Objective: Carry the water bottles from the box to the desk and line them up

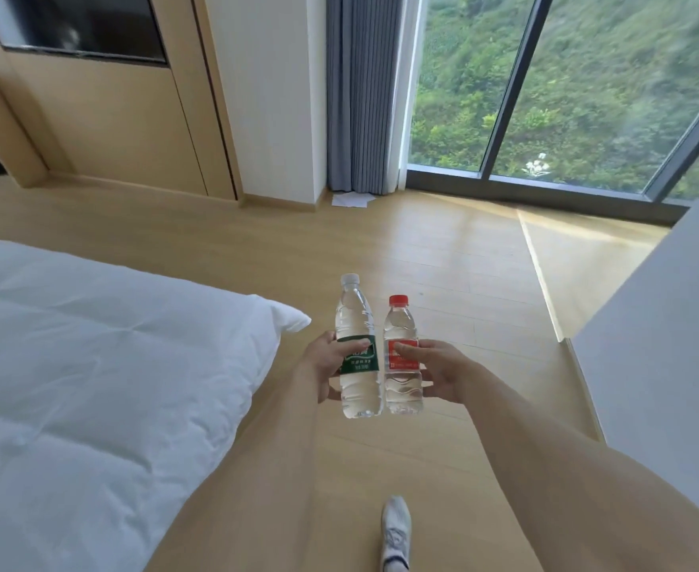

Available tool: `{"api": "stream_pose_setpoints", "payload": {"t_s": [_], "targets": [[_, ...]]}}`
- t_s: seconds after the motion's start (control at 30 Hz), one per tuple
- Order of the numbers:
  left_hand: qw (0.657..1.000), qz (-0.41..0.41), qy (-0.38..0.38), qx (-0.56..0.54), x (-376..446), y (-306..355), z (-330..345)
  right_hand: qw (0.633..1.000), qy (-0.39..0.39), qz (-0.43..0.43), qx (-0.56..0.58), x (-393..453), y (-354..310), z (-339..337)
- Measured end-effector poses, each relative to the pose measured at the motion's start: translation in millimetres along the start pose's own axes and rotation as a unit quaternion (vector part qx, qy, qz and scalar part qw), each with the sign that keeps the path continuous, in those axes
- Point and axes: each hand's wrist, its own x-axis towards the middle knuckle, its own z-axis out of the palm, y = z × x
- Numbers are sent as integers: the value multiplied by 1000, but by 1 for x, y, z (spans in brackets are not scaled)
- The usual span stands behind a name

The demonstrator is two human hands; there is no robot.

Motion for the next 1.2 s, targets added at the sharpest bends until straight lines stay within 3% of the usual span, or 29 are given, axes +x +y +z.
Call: {"api": "stream_pose_setpoints", "payload": {"t_s": [0.5, 0.93, 1.2], "targets": [[998, 15, 45, 34, 214, 150, 34, 998, -59, 2, -25, 230, -153, -73], [999, 9, 11, 35, 382, 242, 53, 999, -31, 6, -20, 367, -248, -123], [999, 26, -5, 23, 514, 325, 18, 999, -9, 4, -39, 488, -340, -111]]}}
